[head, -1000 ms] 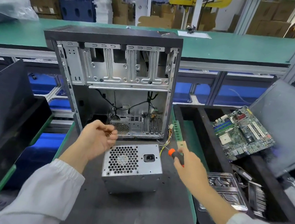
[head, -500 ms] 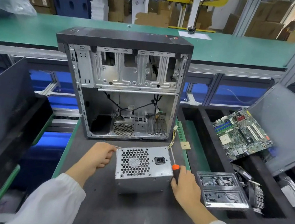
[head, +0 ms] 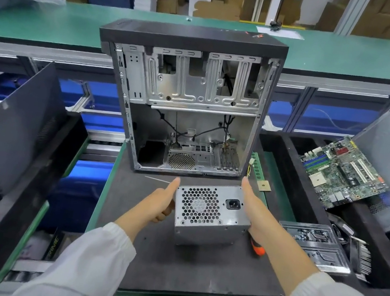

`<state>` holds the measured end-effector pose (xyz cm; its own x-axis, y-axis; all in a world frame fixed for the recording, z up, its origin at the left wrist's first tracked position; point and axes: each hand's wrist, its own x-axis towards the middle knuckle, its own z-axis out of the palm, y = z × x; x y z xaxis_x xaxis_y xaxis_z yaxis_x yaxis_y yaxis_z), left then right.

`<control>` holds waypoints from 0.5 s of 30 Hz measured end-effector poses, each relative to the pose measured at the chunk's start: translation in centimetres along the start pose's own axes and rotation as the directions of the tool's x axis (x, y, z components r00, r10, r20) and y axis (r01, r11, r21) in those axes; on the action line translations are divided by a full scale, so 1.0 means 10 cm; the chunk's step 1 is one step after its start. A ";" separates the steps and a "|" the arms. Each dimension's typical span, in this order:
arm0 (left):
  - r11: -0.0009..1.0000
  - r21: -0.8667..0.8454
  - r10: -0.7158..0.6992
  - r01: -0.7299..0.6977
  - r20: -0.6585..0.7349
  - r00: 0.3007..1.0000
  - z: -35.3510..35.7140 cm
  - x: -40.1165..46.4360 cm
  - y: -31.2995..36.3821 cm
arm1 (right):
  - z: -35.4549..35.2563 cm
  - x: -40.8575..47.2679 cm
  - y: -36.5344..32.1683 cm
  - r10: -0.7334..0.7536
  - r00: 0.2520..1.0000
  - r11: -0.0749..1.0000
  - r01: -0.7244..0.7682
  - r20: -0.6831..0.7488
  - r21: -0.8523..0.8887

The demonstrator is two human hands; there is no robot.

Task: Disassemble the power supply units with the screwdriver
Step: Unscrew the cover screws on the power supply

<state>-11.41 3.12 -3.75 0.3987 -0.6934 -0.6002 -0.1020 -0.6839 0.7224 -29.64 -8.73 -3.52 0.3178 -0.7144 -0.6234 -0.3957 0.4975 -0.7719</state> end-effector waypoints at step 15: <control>0.890 -0.150 0.391 -0.430 -0.235 0.890 -0.06 -0.07 -0.43 | 0.41 -0.15 0.65 -0.372 0.927 0.896 0.373 -0.050 0.241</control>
<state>-10.76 6.67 -6.19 0.5291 -0.8311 -0.1711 -0.1256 -0.2762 0.9529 -29.21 -2.39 -8.07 0.3989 -0.8718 -0.2841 -0.0285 0.2979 -0.9542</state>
